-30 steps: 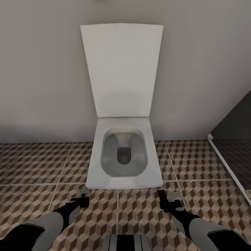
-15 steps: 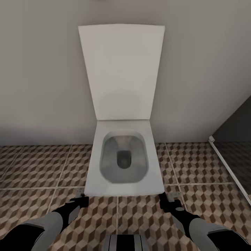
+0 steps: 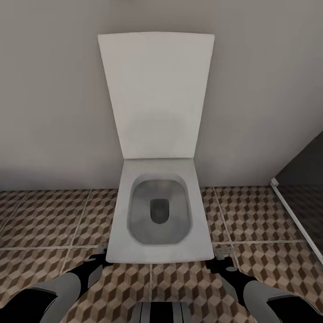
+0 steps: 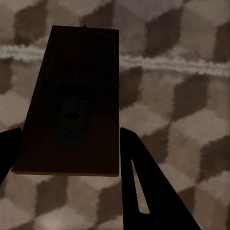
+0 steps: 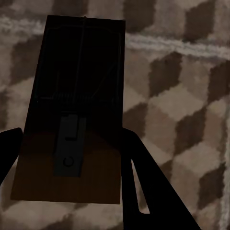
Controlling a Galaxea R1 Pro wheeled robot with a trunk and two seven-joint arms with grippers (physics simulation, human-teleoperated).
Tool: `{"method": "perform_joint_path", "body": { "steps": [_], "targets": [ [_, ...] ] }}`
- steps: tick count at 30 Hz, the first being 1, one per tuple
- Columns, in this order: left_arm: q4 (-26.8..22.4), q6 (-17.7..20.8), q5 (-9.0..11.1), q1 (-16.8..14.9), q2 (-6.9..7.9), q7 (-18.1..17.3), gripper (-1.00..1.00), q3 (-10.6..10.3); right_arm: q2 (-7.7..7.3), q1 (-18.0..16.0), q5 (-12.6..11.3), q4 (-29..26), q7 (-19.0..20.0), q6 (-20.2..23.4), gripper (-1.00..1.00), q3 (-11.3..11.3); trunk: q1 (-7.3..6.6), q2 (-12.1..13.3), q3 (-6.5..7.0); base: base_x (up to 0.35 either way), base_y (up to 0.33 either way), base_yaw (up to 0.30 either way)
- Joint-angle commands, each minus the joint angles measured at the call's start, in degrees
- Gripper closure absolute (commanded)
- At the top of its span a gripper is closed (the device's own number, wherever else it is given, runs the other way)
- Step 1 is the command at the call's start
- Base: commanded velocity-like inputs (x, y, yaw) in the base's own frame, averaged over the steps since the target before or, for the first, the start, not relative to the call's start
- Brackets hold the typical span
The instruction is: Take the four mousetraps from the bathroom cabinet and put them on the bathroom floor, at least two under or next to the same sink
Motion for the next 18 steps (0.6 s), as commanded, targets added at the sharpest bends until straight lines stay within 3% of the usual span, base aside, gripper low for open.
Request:
{"method": "perform_joint_path", "body": {
  "steps": [1, 10, 18],
  "targets": [
    [0.04, -0.13, 0.38, -0.02, -0.01, 0.12, 1.0, -0.49, 0.01, -0.04, -0.04, 0.11, -0.3, -0.21, 1.0, 0.4, -0.01, -0.01, -0.04, 0.003, 0.0, 0.0],
    [0.03, -0.11, 0.39, -0.02, -0.01, 0.14, 1.0, -0.49, 0.01, -0.04, -0.03, 0.11, -0.3, -0.21, 1.0, 0.4, -0.01, -0.01, -0.04, 0.017, 0.0, 0.0],
    [0.07, -0.18, 0.39, -0.02, 0.34, 0.15, 1.0, -0.49, 0.01, -0.04, -0.04, 0.11, -0.3, -0.21, 1.0, 0.4, -0.01, -0.01, -0.04, 0.206, 0.0, 0.0]
  ]
}}
